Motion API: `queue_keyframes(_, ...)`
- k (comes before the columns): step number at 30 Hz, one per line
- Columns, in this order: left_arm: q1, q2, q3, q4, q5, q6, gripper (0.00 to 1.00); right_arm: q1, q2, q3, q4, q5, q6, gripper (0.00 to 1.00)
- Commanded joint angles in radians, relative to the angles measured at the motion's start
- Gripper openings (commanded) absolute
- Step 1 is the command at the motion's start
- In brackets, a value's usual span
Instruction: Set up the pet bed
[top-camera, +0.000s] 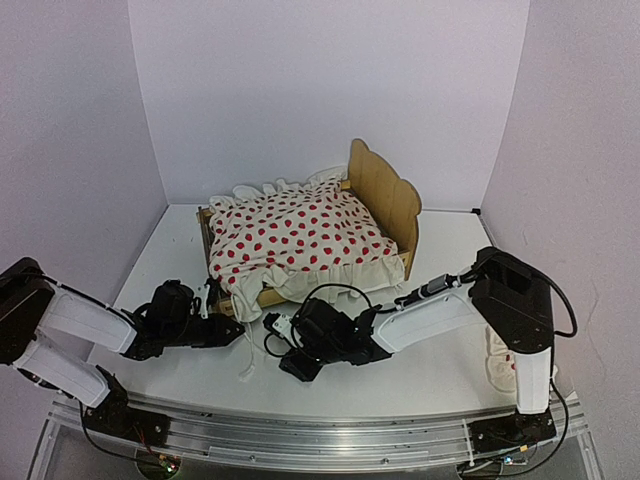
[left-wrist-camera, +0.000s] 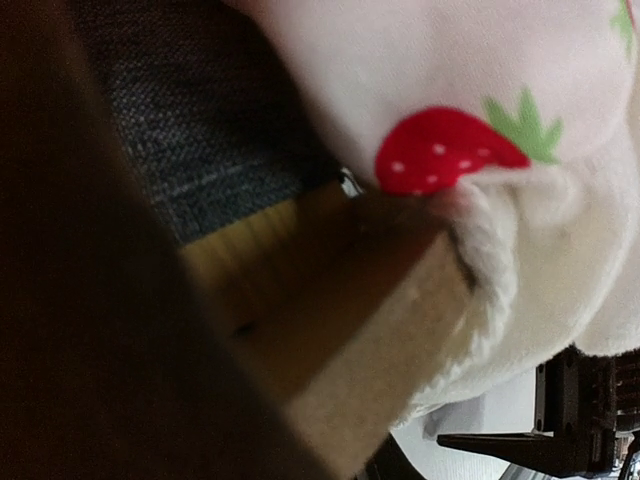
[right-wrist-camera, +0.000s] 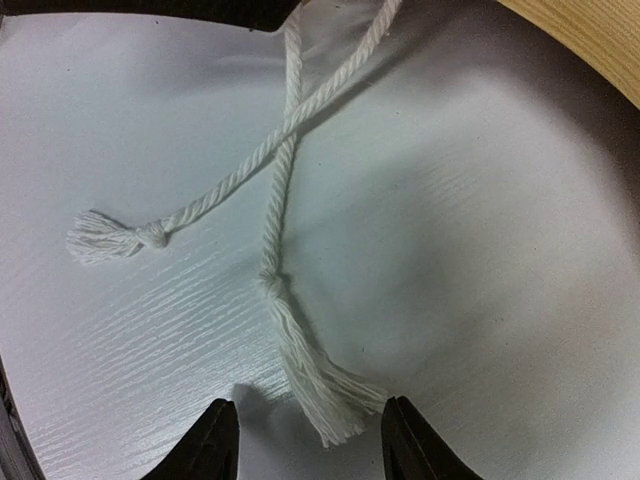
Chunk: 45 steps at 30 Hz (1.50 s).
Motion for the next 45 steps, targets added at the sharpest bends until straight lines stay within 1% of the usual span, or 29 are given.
queue_keyframes(1, -0.001, 0.044, 0.004, 0.122, -0.05, 0.0, 0.25, -0.01, 0.022, 0.031, 0.015, -0.036, 0.0, 0.47)
queue_keyframes(3, -0.001, 0.056, 0.004, 0.135, -0.057, 0.001, 0.22, -0.012, 0.025, 0.032, 0.014, -0.047, 0.002, 0.46)
queue_keyframes(5, -0.001, 0.065, 0.004, 0.147, -0.066, 0.006, 0.2, -0.014, 0.031, 0.035, 0.012, -0.055, 0.007, 0.43)
queue_keyframes(6, -0.001, 0.068, 0.003, 0.157, -0.069, 0.013, 0.17, -0.015, 0.034, 0.037, 0.011, -0.056, 0.012, 0.39)
queue_keyframes(8, 0.0, 0.069, 0.006, 0.172, -0.063, 0.036, 0.08, -0.018, 0.039, 0.037, 0.009, -0.039, 0.03, 0.29)
queue_keyframes(10, -0.001, 0.066, 0.005, 0.169, -0.05, 0.043, 0.01, -0.024, 0.042, 0.036, 0.009, -0.04, 0.041, 0.23)
queue_keyframes(13, -0.001, 0.042, 0.005, 0.127, -0.025, 0.027, 0.0, -0.03, 0.051, 0.05, 0.007, -0.062, 0.044, 0.16)
queue_keyframes(16, 0.0, -0.004, 0.025, 0.019, 0.019, 0.025, 0.0, -0.037, 0.064, 0.074, 0.004, -0.092, 0.044, 0.03)
queue_keyframes(17, 0.0, -0.021, 0.037, -0.031, 0.034, 0.029, 0.0, -0.039, 0.065, 0.084, 0.003, -0.112, 0.044, 0.0)
queue_keyframes(20, -0.001, -0.068, 0.097, -0.221, 0.075, 0.045, 0.0, -0.042, 0.056, 0.111, 0.004, -0.157, 0.046, 0.0)
queue_keyframes(24, 0.0, -0.105, 0.18, -0.394, 0.099, 0.109, 0.0, -0.046, 0.019, 0.14, 0.003, -0.194, 0.039, 0.0)
queue_keyframes(26, -0.001, -0.112, 0.209, -0.468, 0.123, 0.167, 0.0, -0.046, -0.005, 0.155, 0.002, -0.199, 0.033, 0.0)
queue_keyframes(29, 0.002, -0.13, 0.253, -0.593, 0.12, 0.228, 0.0, -0.045, -0.037, 0.183, -0.007, -0.214, 0.03, 0.0)
queue_keyframes(32, 0.004, -0.145, 0.3, -0.697, 0.128, 0.285, 0.0, -0.046, -0.056, 0.215, -0.006, -0.2, 0.033, 0.0)
queue_keyframes(36, 0.01, -0.164, 0.343, -0.777, 0.162, 0.326, 0.0, -0.046, -0.024, 0.297, 0.011, -0.193, 0.045, 0.0)
queue_keyframes(45, 0.026, -0.216, 0.346, -0.811, 0.143, 0.325, 0.0, -0.06, 0.129, 0.432, 0.023, -0.194, 0.09, 0.0)
